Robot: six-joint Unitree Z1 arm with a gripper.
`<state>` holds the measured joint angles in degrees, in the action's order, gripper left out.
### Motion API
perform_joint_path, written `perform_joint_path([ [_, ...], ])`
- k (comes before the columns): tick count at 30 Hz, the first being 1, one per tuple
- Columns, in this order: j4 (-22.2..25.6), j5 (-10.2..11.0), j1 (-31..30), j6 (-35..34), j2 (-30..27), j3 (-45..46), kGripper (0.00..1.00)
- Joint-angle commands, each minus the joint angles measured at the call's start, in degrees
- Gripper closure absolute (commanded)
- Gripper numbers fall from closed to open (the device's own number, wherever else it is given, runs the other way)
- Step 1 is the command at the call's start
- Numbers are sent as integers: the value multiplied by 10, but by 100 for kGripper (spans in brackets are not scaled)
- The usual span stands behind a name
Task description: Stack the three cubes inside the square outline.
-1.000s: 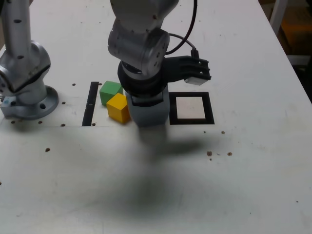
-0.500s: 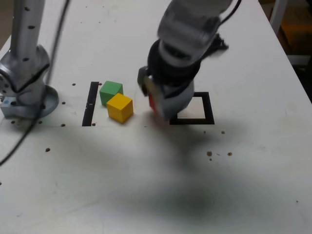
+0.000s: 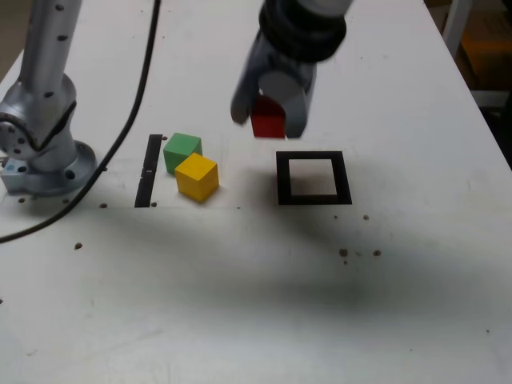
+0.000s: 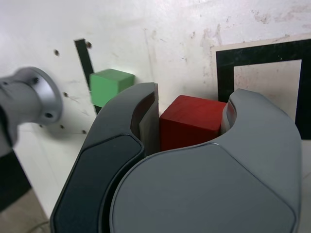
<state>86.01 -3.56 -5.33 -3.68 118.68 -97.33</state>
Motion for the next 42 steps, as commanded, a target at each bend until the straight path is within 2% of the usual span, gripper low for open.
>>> perform_joint_path([
  [1,-25,-9,2,-17,9,14,79],
  [5,-82,-9,-4,-48,12,37,79],
  [9,-105,4,-13,-69,14,36,79],
  [16,-79,11,-13,-71,43,-3,79],
  [24,-67,-3,-9,-57,90,-38,79],
  [31,-59,0,-4,-56,98,-46,78],
  [38,-45,-2,0,-59,109,-54,76],
  [42,-35,-3,3,-61,113,-61,69],
])
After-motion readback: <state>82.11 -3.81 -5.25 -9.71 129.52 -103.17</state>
